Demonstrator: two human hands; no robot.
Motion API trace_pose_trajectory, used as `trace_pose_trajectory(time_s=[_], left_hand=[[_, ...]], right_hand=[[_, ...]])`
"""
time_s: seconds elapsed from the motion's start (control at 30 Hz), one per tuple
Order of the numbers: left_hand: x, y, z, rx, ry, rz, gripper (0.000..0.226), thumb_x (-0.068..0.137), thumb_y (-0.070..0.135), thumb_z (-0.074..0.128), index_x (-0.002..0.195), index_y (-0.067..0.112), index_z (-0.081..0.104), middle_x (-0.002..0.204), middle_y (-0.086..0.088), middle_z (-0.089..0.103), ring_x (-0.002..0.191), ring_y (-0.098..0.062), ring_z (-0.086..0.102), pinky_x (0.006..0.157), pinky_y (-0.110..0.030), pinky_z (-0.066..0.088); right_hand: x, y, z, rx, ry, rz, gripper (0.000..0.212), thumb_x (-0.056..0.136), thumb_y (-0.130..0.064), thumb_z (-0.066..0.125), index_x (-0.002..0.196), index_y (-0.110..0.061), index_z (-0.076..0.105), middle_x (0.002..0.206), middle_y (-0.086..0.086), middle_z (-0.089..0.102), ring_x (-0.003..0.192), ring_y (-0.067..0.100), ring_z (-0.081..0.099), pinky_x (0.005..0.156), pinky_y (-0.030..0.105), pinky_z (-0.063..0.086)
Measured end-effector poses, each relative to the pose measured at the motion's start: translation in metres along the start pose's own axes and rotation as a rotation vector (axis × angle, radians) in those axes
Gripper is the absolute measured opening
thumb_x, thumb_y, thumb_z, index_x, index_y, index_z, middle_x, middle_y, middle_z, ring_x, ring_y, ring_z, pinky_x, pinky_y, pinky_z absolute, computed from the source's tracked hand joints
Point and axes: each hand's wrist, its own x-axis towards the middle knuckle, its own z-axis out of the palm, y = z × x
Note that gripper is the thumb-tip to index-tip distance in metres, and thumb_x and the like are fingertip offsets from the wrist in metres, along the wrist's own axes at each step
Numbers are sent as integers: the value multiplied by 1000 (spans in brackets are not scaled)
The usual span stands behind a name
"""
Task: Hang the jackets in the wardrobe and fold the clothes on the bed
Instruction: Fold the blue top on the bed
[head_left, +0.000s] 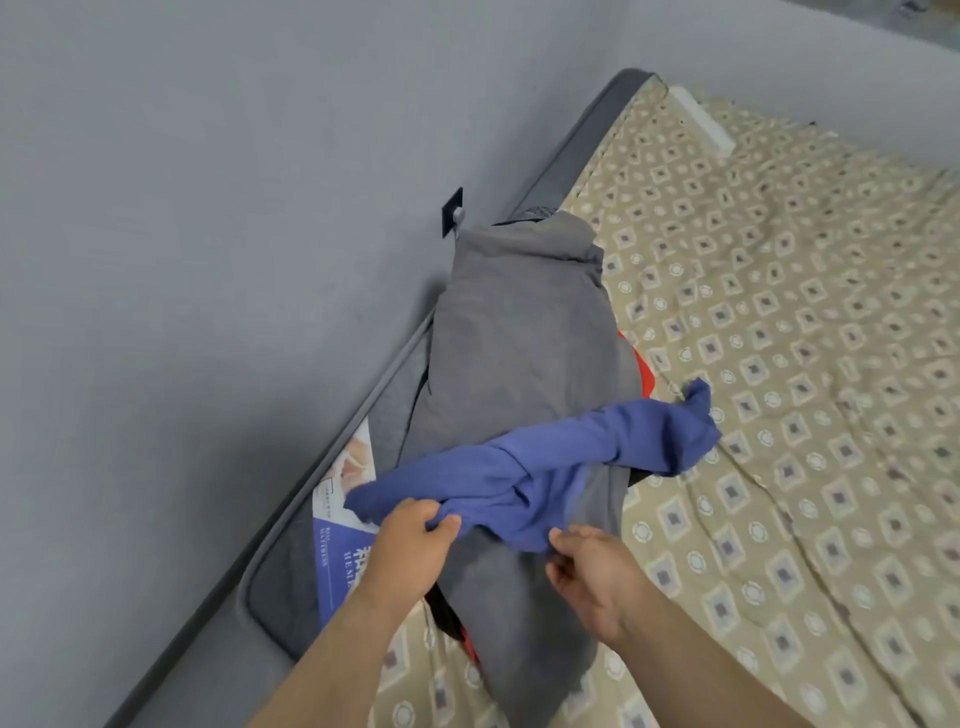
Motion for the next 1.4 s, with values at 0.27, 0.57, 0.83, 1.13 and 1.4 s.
trace_pose_trajectory(time_s=[0.27, 0.57, 0.83, 1.13, 1.4], left_hand=[[-59, 94, -51, -382, 15, 1, 31, 98, 22, 55, 90, -7, 51, 77, -9, 50, 71, -19, 47, 67, -37, 40], [-153, 245, -128, -243, -114, 326, 13, 95, 15, 62, 89, 3, 62, 78, -4, 62, 69, -11, 53, 69, -33, 45], [-249, 368, -237, 411, 111, 725, 15, 88, 21, 59, 99, 31, 60, 103, 12, 58, 93, -16, 59, 84, -35, 49], [-350, 475, -310, 492, 420, 910, 18, 88, 9, 45, 89, 22, 58, 93, 2, 60, 88, -25, 58, 73, -36, 45], [-393, 526, -338, 504, 458, 979, 14, 91, 22, 53, 80, 22, 61, 80, 7, 64, 77, -16, 59, 69, -36, 50]], right_hand=[[-108, -63, -21, -33, -101, -313, 24, 102, -4, 46, 106, -6, 70, 99, 9, 76, 92, 23, 71, 83, 33, 55], [-311, -176, -83, -9, 18, -637, 15, 98, 3, 45, 103, -6, 57, 65, 12, 60, 48, 20, 47, 52, 29, 51], [-479, -223, -106, -598, 282, -1210, 60, 83, 10, 39, 113, -30, 71, 105, -20, 66, 93, -1, 59, 86, 14, 43], [-614, -262, -146, -640, 680, -1692, 22, 89, -11, 63, 74, -24, 73, 80, -1, 54, 84, 20, 47, 68, 24, 31], [-677, -278, -185, -232, 391, -1500, 24, 98, -17, 50, 86, -3, 64, 88, 14, 68, 78, 18, 55, 67, 33, 43]])
